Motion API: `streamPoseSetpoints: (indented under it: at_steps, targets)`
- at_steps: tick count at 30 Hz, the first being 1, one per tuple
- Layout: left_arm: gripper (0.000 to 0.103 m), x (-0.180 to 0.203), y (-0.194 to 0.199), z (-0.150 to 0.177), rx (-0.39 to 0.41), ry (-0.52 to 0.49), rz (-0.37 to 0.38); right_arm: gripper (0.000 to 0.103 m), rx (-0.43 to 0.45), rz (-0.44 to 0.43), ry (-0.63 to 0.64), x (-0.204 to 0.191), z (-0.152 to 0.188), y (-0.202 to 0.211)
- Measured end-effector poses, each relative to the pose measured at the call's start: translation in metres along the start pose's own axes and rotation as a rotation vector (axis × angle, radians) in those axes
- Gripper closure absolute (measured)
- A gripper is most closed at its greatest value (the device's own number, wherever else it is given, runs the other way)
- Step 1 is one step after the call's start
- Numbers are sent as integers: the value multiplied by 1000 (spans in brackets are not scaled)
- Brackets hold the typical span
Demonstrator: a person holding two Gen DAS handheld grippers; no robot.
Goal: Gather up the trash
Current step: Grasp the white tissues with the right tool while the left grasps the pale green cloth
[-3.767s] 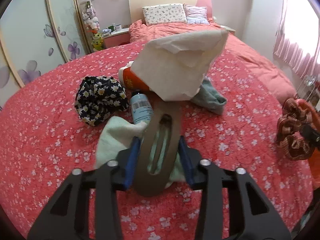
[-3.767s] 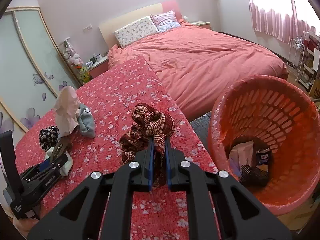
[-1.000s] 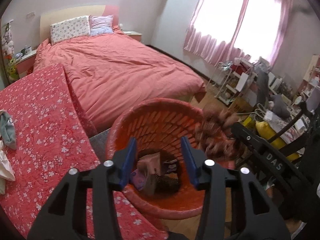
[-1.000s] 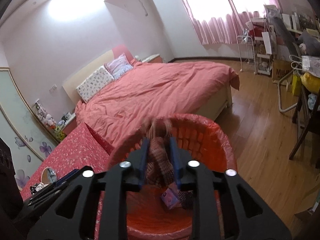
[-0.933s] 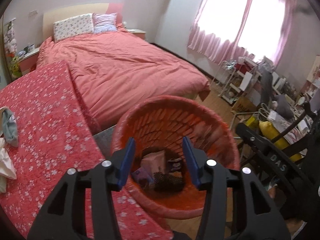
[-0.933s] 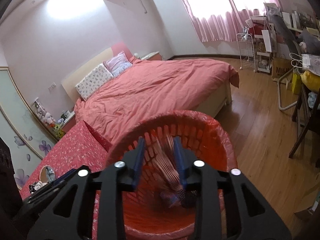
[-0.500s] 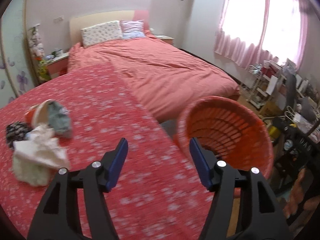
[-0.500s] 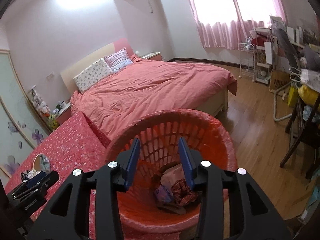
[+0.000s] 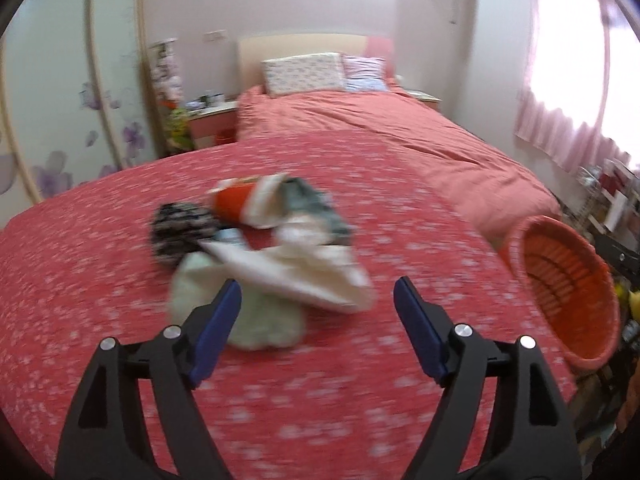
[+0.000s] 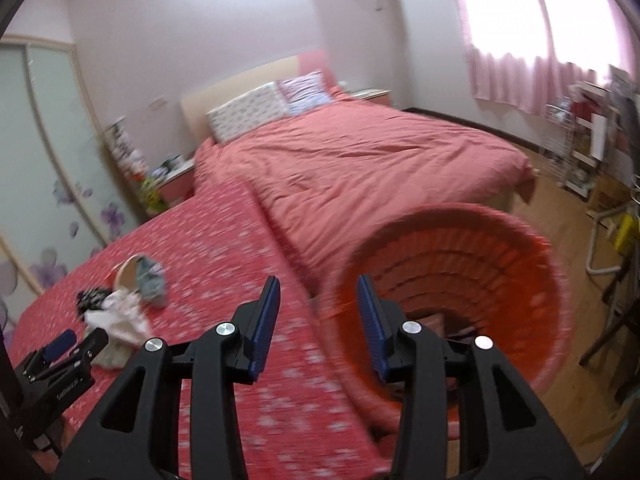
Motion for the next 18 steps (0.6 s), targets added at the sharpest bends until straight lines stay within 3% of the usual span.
streamPoseSetpoints:
  at_steps: [8, 13, 18]
  targets:
    - [25, -84, 2, -12, 10, 119, -75, 62, -67, -170, 138, -91, -1, -30]
    - [25, -112, 3, -13, -3, 156, -79, 62, -112, -254, 178, -134, -3, -52]
    - [23, -127, 0, -11, -14, 167, -79, 62, -160, -282, 207, -164, 4, -75]
Point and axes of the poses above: each gripper's, at about its wrist camera, not at the fingertips, and y roughly against the way its jaws point, x to its right, z to its underside, the point moved 6 cm from there along -y, roughly the way its jaws point, and after that the axes turned 13 degrees about y, right-handed, at the moved point
